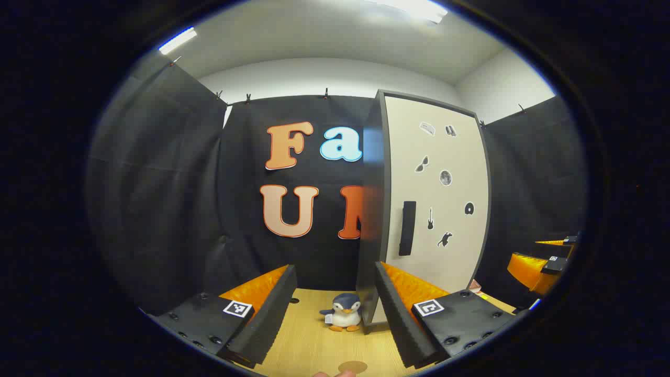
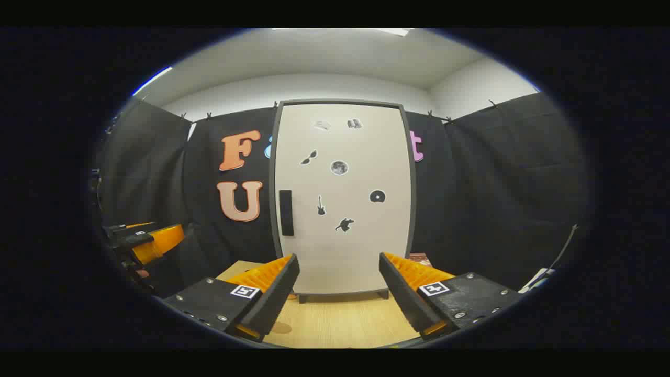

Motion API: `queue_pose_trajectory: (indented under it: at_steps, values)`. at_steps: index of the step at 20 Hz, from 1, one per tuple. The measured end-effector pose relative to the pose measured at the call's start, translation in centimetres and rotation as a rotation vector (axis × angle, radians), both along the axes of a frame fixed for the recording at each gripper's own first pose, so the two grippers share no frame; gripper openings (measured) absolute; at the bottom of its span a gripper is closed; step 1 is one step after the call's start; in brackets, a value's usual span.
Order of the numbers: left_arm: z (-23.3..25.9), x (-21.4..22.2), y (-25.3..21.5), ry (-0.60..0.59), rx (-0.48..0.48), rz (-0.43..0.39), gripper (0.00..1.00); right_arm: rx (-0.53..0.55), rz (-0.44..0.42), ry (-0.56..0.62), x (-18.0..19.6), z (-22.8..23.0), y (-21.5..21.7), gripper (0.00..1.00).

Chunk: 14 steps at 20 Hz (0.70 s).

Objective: Open the cabinet door with the right hand, grasp the bottle in the cabinet with the left hand and place it on the coaster, then close the cabinet door with the right hand.

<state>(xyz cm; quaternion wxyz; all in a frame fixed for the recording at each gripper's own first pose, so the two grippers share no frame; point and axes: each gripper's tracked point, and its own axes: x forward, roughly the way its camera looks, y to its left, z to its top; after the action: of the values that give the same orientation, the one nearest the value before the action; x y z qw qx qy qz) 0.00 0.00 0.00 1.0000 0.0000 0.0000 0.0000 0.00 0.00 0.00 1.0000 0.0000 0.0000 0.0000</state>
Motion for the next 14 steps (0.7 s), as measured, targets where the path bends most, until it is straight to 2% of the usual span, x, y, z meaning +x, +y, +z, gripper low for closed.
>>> queue_pose_trajectory:
  at_steps: [3, 4, 6, 8, 9, 14]
  values:
    - [0.0, 0.2, 0.1, -0.002, 0.011, -0.017, 0.94, -0.006, -0.009, -0.003, 0.2, 0.6, 0.6, 0.95]
    - [0.1, 0.2, 0.0, -0.001, 0.009, -0.024, 0.96, 0.001, -0.009, -0.006, 0.2, 0.8, 0.8, 1.0]
    - [0.2, -0.2, 0.1, -0.003, 0.01, -0.024, 0.96, -0.005, -0.005, -0.004, 0.1, 0.9, 1.1, 0.95]
    - [0.5, -0.5, 0.1, -0.011, 0.015, -0.02, 0.94, -0.006, 0.004, 0.0, 0.2, 0.9, 1.3, 0.95]
    - [0.6, -0.8, 0.1, -0.016, 0.016, -0.02, 0.96, 0.002, 0.009, 0.004, 0.2, 0.8, 1.4, 0.95]
    - [0.6, -1.5, 0.1, -0.006, 0.011, -0.01, 0.96, -0.001, 0.024, 0.006, 0.2, 1.1, 1.6, 0.95]
